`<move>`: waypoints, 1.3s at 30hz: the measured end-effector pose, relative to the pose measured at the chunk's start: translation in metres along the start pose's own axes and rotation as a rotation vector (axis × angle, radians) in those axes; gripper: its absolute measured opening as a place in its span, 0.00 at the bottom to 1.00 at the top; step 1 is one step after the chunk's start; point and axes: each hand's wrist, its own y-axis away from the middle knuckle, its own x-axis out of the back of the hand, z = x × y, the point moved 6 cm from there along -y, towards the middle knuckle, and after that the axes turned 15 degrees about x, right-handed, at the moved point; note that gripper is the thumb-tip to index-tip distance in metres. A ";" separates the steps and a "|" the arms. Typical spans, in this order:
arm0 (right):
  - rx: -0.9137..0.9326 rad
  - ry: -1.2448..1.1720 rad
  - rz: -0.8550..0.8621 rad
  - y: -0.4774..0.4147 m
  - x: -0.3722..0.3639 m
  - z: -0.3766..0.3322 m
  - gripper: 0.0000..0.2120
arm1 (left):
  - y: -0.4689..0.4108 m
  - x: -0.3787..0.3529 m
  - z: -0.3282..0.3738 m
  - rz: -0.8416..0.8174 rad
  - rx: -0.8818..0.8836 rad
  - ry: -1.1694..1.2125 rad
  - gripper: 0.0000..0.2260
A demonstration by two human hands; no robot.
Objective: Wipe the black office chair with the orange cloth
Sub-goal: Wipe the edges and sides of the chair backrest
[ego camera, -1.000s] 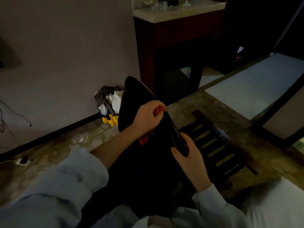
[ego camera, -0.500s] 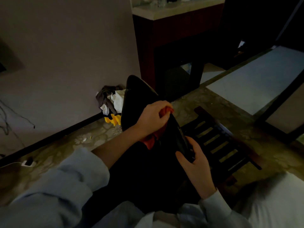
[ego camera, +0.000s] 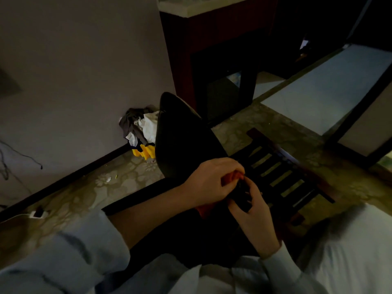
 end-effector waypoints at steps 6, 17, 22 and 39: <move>-0.007 0.008 -0.026 0.013 0.000 0.002 0.23 | -0.030 0.025 -0.028 0.202 0.154 0.008 0.08; -0.036 -0.001 0.073 0.026 0.001 0.011 0.25 | 0.012 -0.007 0.017 -0.028 0.037 0.010 0.08; -0.067 -0.062 0.106 0.036 0.000 0.016 0.23 | 0.012 -0.006 0.025 -0.123 -0.070 -0.110 0.09; -0.039 -0.186 0.117 0.056 -0.014 0.041 0.23 | 0.068 -0.050 0.034 -0.016 -0.387 -0.345 0.11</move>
